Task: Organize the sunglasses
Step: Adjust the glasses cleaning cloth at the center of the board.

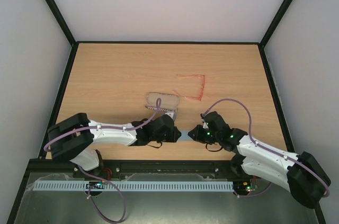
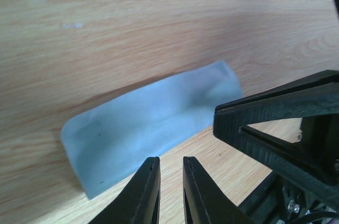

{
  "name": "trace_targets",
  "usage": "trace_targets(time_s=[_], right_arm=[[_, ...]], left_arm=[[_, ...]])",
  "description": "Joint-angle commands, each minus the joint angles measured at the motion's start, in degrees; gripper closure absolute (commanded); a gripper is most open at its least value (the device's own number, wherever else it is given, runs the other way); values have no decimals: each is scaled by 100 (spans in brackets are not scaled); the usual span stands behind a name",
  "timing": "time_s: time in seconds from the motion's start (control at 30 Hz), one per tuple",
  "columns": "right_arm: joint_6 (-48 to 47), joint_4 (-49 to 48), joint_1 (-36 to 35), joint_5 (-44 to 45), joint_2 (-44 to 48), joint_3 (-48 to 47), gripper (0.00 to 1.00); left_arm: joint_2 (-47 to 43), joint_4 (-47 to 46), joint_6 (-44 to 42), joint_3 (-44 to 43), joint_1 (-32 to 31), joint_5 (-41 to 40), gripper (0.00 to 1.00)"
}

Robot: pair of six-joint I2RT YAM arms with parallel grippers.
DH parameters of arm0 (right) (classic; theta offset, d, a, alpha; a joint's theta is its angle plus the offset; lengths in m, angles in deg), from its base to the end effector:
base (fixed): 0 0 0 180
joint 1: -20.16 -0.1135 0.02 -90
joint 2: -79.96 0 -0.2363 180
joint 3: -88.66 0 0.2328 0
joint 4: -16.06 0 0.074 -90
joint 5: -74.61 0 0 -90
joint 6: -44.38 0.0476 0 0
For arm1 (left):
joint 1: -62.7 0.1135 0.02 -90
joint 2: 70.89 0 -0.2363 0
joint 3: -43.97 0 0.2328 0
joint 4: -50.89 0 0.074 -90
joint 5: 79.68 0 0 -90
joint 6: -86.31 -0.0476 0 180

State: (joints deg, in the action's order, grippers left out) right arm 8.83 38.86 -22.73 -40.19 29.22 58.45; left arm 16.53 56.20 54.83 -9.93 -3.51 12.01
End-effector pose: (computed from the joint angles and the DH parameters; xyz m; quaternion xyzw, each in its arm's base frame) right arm 0.1137 0.1329 0.1344 0.0057 0.9008 0.4207 0.1074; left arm 0.1190 -0.2734 0.1448 0.0668 0.8994 -0.3887 0.1885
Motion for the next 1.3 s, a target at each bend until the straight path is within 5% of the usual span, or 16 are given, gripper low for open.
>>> trace_targets(time_s=[0.0,0.7,1.07,1.27], right_arm=[[106,-379,-213,3,-254,-40,89],[233,-790,-455,405,-859,350,91],[138,-159,-448,424,-268,-180,91],[196,-416,-483,281,-391,-153,91]], left_arm=[[9,-100,103,199,-63,21,86],[437,-345,185,573,-67,-35,87],[-417,562,92,259,-68,-257,84],[-403,300,86,239,-67,-164,84]])
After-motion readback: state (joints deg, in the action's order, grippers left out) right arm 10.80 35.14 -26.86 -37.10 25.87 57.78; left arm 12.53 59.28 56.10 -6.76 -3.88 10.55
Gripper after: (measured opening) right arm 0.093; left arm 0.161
